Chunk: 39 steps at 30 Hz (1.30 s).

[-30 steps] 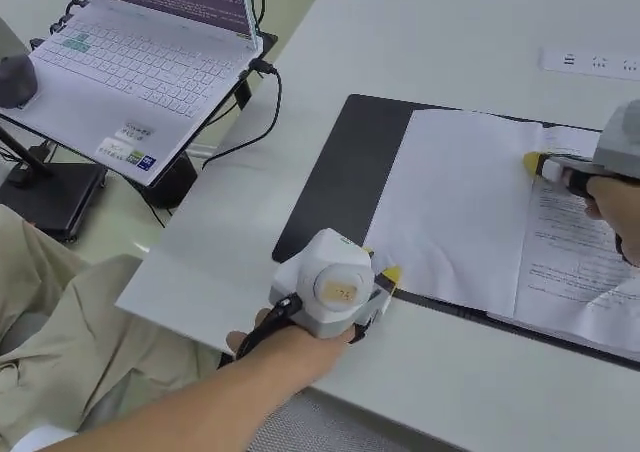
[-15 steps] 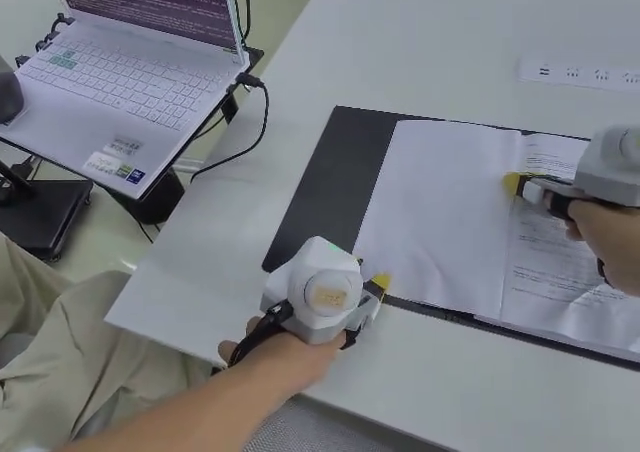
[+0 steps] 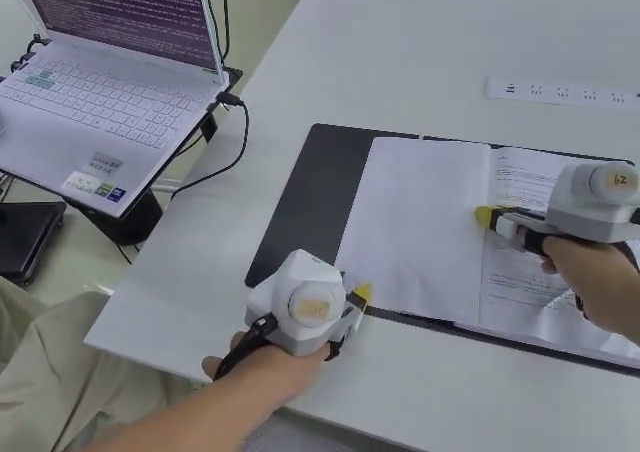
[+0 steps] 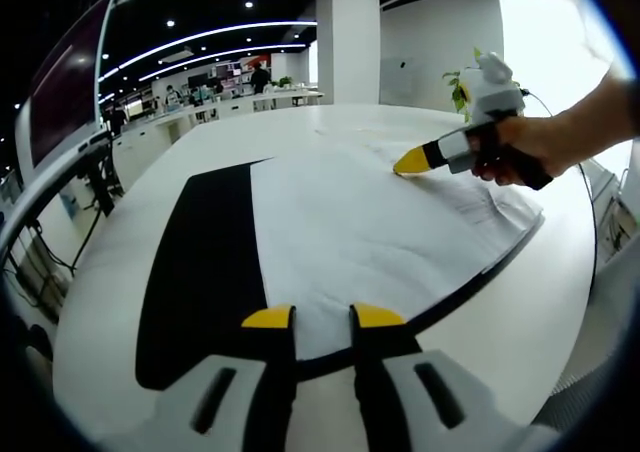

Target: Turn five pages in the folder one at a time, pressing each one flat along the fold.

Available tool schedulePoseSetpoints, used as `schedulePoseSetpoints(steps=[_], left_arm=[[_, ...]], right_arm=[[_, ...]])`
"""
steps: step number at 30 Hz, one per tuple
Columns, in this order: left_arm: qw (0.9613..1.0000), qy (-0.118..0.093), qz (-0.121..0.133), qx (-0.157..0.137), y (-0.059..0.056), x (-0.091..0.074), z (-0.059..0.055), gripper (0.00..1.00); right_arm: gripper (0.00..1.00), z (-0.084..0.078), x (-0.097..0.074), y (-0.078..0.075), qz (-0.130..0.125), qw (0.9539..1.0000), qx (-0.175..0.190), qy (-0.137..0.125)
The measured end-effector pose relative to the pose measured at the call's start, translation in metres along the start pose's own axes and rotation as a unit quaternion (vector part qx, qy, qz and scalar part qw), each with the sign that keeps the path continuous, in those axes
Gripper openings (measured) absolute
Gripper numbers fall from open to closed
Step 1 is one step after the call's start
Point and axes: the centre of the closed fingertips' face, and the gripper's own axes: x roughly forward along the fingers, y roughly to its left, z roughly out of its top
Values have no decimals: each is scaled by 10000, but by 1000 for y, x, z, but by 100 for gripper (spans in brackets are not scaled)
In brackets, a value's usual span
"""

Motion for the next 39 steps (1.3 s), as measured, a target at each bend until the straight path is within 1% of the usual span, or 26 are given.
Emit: schedulePoseSetpoints(steps=[1, 3, 4, 6, 7, 8, 10, 11, 13, 16, 18, 19, 23, 25, 27, 29, 31, 33, 34, 37, 38, 39], left_arm=[[10000, 0, -2, 14, 0, 0, 0, 20], [10000, -8, -2, 3, 0, 0, 0, 20], [10000, -15, -3, 13, -1, -1, 1, 20], [10000, -19, -2, 5, -1, -1, 1, 20], [10000, -16, -2, 8, -1, -1, 1, 20], [10000, -14, -2, 12, -1, -1, 1, 20], [10000, -12, -2, 13, -1, -1, 1, 20], [10000, -12, -3, 20, -1, -1, 1, 20], [10000, -16, -2, 10, -1, -1, 1, 20], [10000, -12, 0, 4, -1, -1, 1, 20], [10000, -7, 3, -5, -2, -1, 0, 20], [10000, -7, 2, -3, -2, -2, 0, 20], [10000, -2, 0, 12, -2, -2, 0, 20], [10000, 0, -2, 12, -2, -2, 0, 20], [10000, -4, -2, 23, -2, -2, 0, 20], [10000, -6, -1, 18, -2, -2, 0, 20], [10000, -6, -2, 15, -2, -2, 0, 20], [10000, 10, 2, 0, -2, -2, 0, 20], [10000, 23, 4, -13, -2, -2, 0, 20], [10000, 61, 7, -19, -1, -2, 0, 20], [10000, 73, 11, -45, -2, -2, 1, 20], [10000, 89, 11, -42, -2, -2, 1, 20]], right_arm=[[0, -3, -2, 1, -6, 10000, -13, 47], [0, -10, -7, 8, 93, 9999, -48, 108], [0, -15, -11, 12, 110, 9998, -123, 146], [0, -21, -18, 23, 220, 9995, -62, 201], [0, -25, -23, 28, 261, 9994, -92, 223], [0, -27, -26, 32, 264, 9993, -126, 216], [0, -30, -33, 39, 293, 9993, -34, 236], [0, -33, -36, 43, 313, 9991, -109, 265], [0, -40, -42, 49, 344, 9987, -146, 341], [0, -49, -50, 57, 376, 9985, -163, 369], [0, -54, -54, 61, 393, 9985, -114, 368], [0, -53, -52, 58, 402, 9985, -93, 373], [0, -60, -57, 61, 434, 9983, -67, 382], [0, -64, -61, 63, 439, 9982, -10, 397], [0, -71, -65, 68, 459, 9980, -28, 426], [0, -78, -70, 72, 509, 9976, 91, 462], [0, -84, -75, 75, 513, 9976, 96, 463], [0, -90, -79, 80, 547, 9968, 314, 493], [0, -92, -81, 82, 542, 9967, 350, 498], [0, -104, -89, 92, 652, 9945, 523, 624], [0, -105, -91, 96, 687, 9939, 578, 645], [0, -104, -93, 101, 741, 9933, 672, 578]])
